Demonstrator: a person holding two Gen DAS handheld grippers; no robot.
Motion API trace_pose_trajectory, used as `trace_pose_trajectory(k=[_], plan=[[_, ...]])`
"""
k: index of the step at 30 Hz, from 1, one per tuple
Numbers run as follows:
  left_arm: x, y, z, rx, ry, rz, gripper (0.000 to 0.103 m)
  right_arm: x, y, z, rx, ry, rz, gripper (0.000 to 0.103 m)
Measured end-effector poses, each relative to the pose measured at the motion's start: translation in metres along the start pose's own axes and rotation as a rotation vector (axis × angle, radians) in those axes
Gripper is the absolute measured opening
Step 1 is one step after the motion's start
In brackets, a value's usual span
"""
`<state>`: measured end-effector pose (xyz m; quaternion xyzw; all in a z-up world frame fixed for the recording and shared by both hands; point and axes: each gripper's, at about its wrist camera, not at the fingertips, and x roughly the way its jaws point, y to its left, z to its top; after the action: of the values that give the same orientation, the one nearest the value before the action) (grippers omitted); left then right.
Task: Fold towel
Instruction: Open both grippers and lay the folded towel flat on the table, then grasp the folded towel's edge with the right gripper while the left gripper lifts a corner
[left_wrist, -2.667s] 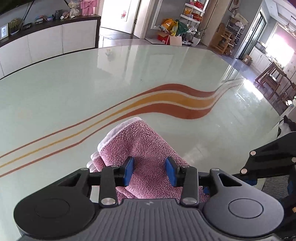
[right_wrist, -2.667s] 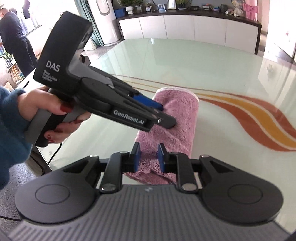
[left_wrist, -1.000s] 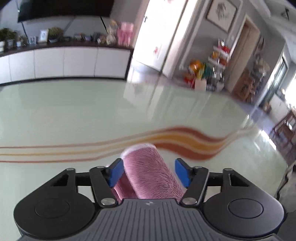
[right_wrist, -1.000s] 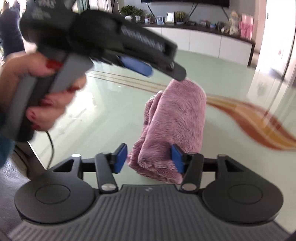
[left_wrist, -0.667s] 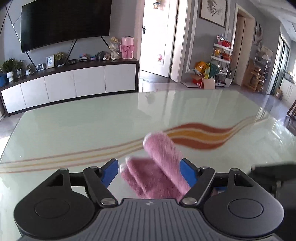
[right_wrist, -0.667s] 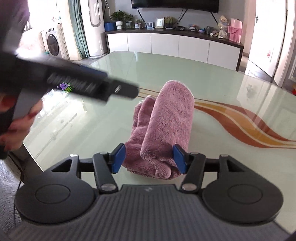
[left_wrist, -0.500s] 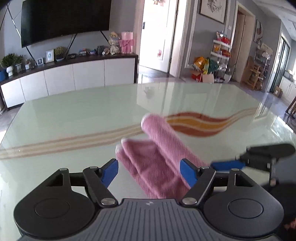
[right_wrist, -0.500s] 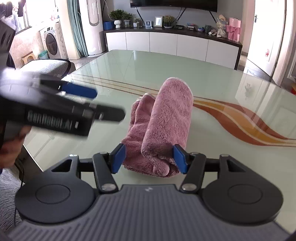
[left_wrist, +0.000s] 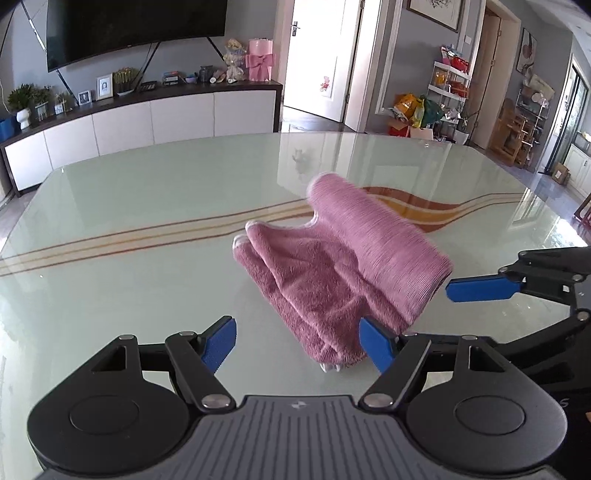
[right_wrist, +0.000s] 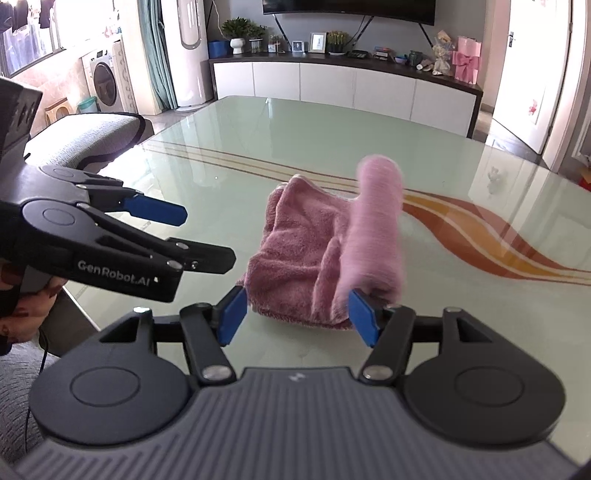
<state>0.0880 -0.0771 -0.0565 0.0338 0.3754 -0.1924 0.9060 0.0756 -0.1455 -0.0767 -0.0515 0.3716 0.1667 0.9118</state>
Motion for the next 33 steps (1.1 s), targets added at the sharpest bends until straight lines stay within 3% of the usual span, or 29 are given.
trace_pose_trajectory(k=[12, 22, 26, 27, 29, 30, 31, 33], plan=[[0.002, -0.014, -0.019, 0.063, 0.019, -0.035, 0.080, -0.014, -0.006, -0.020, 0.024, 0.008, -0.067, 0.068], [0.012, -0.018, -0.029, 0.079, 0.034, -0.051, 0.080, -0.007, -0.018, -0.020, 0.049, 0.023, -0.044, 0.080], [0.018, -0.012, -0.031, 0.063, 0.040, -0.062, 0.080, -0.006, -0.023, -0.010, 0.044, -0.011, -0.042, 0.080], [0.018, -0.011, -0.031, 0.063, 0.040, -0.063, 0.080, -0.004, -0.023, -0.006, 0.043, -0.017, -0.040, 0.077], [0.023, -0.009, -0.030, 0.059, 0.046, -0.069, 0.080, 0.000, -0.025, 0.004, 0.044, -0.019, -0.024, 0.061], [0.025, -0.008, -0.030, 0.054, 0.049, -0.070, 0.080, 0.004, -0.025, 0.009, 0.040, -0.017, -0.015, 0.047], [0.027, -0.006, -0.030, 0.050, 0.052, -0.071, 0.080, 0.008, -0.024, 0.014, 0.034, -0.012, -0.007, 0.039], [0.031, -0.003, -0.029, 0.037, 0.053, -0.077, 0.080, 0.017, -0.022, 0.024, 0.028, -0.007, 0.008, 0.038]])
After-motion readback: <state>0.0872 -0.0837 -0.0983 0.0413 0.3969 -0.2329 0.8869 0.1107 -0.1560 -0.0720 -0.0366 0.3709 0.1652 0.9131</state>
